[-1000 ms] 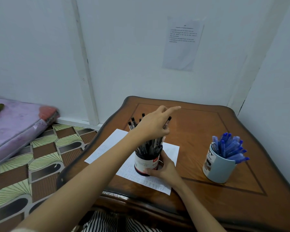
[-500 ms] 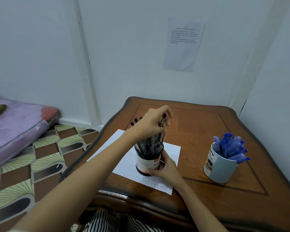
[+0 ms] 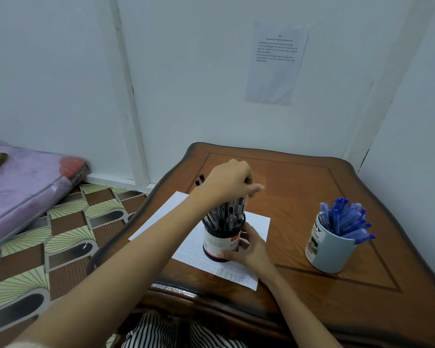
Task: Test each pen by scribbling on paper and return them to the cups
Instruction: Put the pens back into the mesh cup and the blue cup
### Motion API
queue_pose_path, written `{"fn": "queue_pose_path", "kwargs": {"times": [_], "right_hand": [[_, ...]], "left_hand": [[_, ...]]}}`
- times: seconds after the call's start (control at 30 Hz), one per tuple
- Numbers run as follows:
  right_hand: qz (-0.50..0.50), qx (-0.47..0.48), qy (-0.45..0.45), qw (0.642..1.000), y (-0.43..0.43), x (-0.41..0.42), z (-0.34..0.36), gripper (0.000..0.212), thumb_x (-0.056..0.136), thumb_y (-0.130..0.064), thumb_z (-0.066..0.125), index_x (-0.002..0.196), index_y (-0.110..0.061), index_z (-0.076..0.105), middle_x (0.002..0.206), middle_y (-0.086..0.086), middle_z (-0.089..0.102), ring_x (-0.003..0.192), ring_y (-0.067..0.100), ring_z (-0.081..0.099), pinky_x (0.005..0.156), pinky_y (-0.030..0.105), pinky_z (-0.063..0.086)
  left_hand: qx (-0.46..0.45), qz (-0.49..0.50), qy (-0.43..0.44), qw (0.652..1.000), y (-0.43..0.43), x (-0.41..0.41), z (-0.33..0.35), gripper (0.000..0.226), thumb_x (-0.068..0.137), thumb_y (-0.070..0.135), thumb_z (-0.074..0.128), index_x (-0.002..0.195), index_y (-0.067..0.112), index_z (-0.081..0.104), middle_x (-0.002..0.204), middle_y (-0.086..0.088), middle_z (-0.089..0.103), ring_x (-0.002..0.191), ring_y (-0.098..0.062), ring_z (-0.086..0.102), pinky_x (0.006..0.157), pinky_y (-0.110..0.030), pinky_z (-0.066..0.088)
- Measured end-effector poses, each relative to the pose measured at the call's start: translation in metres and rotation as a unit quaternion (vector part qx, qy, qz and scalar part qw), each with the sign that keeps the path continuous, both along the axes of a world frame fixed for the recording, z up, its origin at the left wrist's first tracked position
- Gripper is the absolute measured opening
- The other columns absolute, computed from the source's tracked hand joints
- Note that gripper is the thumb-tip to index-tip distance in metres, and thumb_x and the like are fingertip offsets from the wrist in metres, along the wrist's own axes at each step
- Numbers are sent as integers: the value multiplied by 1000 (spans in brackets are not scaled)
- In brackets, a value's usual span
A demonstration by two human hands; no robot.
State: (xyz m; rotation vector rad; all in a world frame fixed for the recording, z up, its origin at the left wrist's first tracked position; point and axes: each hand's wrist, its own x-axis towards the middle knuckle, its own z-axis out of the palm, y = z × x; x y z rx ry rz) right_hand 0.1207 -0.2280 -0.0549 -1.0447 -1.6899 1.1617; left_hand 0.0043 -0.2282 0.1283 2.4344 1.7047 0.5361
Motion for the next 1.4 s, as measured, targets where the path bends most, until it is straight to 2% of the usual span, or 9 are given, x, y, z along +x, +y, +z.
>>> {"fn": "queue_pose_path", "kwargs": {"times": [0.07,0.2,0.27,0.5,0.73,0.9,1.0,1.2,1.4], "right_hand": [[0,-2,-1,1000,0,0,1,78,60,-16,89,122,-34,45,124,-8,55,109,1,54,83,15,49],[3,-9,1,1000,-1,0,4,78,59,-15,89,121,-31,45,119,-10,54,105,-2,53,78,9,48],[5,-20,1,1000,-1,-1,5,78,58,-17,89,121,-30,44,117,-13,52,103,-3,52,77,7,47],[6,-14,6,1000,-4,0,6,69,60,-16,88,114,-33,48,115,-13,55,105,3,54,77,8,47],[-2,-26,19,1000,-1,-1,1,78,59,-16,89,122,-32,46,123,-6,54,111,6,54,83,15,49],[7,-31,15,999,3,0,0,80,56,-18,90,122,-32,46,124,-4,55,111,6,54,86,17,48],[9,-30,12,999,3,1,0,78,55,-19,90,117,-38,46,123,-5,56,110,4,54,86,16,48],[8,-23,4,1000,2,1,0,78,57,-20,90,121,-34,46,123,-8,56,111,3,53,85,14,48],[4,-23,-4,1000,1,1,1,84,58,-21,89,129,-24,44,123,-7,52,106,2,52,80,7,47]], "left_hand": [[-1,4,0,1000,2,2,-1,36,95,35,53,78,10,72,56,2,59,44,-7,46,47,-18,34],[61,-83,-34,994,0,-3,-12,27,95,28,53,110,14,69,107,-6,67,97,-18,61,85,-32,47],[168,-167,-23,971,-6,-5,-19,33,89,42,54,103,19,71,104,-2,65,99,-17,58,90,-30,41],[83,-174,372,908,-16,-6,-23,23,82,43,65,100,29,71,108,8,65,119,-11,44,110,-44,-9],[81,-169,274,944,-7,-14,-11,16,86,31,64,88,18,72,93,5,67,100,-12,52,111,-34,2],[91,-169,150,970,0,-25,1,13,84,26,67,83,13,72,75,12,54,81,-10,45,80,-18,19],[106,-154,173,967,3,-24,-4,11,86,26,64,88,19,72,81,13,59,81,-6,40,88,-23,26],[180,-119,-15,976,-3,-21,-8,27,81,26,49,97,20,69,104,3,60,95,-13,50,80,-25,37],[95,-59,267,957,7,-8,-24,60,81,65,53,117,18,58,118,0,54,112,-16,43,91,-28,34]]}}
